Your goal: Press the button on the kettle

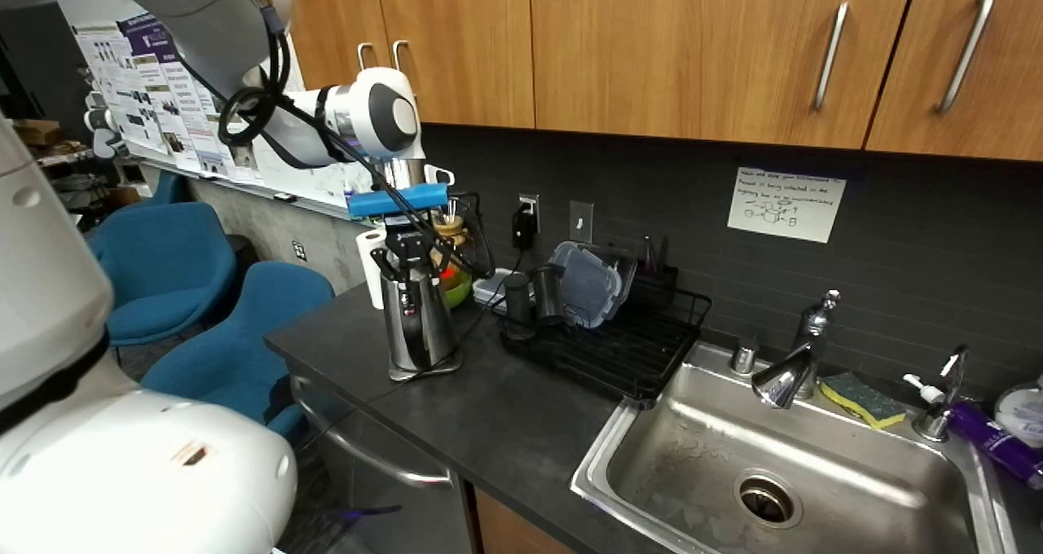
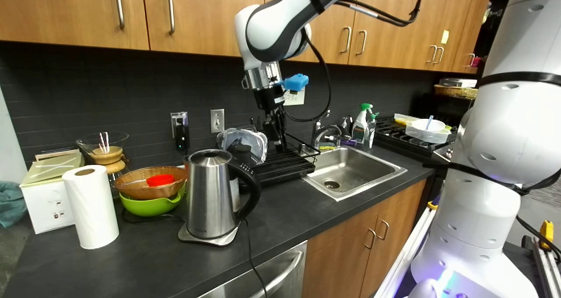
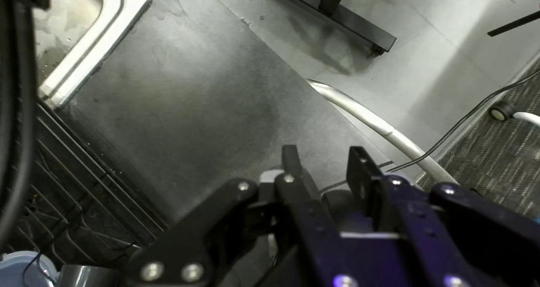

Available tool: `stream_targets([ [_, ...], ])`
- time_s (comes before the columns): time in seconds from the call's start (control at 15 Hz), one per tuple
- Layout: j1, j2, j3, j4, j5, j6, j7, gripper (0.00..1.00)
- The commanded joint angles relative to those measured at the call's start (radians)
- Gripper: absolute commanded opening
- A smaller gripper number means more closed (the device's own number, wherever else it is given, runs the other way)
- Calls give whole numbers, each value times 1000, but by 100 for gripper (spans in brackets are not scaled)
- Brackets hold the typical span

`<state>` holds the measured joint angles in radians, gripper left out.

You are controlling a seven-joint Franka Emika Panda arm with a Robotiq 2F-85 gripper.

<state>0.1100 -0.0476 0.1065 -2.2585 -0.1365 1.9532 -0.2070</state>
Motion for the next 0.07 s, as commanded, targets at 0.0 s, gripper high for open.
stream_targets([
  [0.0,0,0,0,2,0,-2,0,37],
])
